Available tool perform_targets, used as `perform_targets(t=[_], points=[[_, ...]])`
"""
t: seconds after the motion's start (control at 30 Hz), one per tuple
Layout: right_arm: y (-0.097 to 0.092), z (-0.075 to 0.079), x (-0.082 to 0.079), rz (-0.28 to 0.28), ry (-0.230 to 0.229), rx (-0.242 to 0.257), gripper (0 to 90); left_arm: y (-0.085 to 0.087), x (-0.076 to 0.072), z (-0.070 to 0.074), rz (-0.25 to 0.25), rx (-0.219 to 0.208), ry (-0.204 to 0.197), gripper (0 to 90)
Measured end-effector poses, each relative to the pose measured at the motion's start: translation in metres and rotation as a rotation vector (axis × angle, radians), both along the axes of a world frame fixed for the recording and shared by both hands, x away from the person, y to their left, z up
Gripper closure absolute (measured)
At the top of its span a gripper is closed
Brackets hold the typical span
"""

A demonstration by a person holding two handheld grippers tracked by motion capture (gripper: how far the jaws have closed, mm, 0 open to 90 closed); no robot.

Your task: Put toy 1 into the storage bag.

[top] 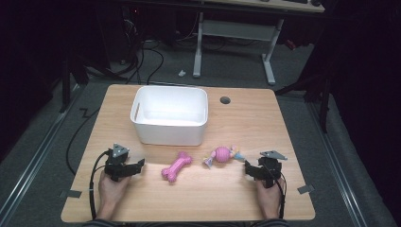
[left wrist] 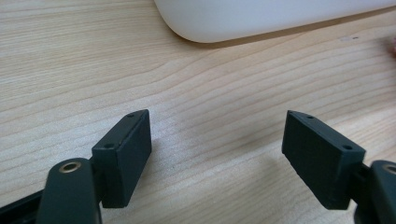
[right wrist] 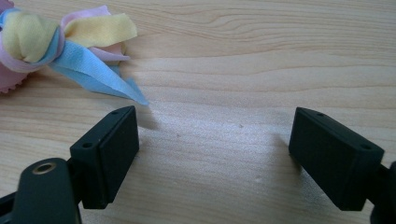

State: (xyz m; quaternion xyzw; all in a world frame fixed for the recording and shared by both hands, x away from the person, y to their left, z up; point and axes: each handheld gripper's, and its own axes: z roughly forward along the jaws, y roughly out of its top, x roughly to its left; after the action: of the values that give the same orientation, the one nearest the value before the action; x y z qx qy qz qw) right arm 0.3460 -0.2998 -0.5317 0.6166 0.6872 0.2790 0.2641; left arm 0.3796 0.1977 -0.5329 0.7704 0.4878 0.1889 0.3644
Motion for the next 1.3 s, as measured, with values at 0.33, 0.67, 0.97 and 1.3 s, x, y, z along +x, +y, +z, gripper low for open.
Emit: perform_targets(t=[0.33, 0.67, 0.97, 1.3], points=[[0.000, 0.000, 0.000, 0.001, 0.000, 0.000, 16.4, -0.005, -0.008, 0.007, -0.036, 0.022, -0.013, 27.8], [0.000, 0.000, 0.000, -0.001, 0.000, 0.002, 16.5, -0.014, -0.017, 0.020, -0.107, 0.002, -0.005, 28.6], [0.000, 0.000, 0.000, 0.000, -0.001, 0.000, 16.5, -0.032, -0.024, 0.030, -0.167, 0.047, -0.005, 30.2], [0.001, 0.000, -0.001, -0.001, 0.003, 0.002, 17.0, -0.051, -0.026, 0.038, -0.257, 0.029, 0.020, 34.8]])
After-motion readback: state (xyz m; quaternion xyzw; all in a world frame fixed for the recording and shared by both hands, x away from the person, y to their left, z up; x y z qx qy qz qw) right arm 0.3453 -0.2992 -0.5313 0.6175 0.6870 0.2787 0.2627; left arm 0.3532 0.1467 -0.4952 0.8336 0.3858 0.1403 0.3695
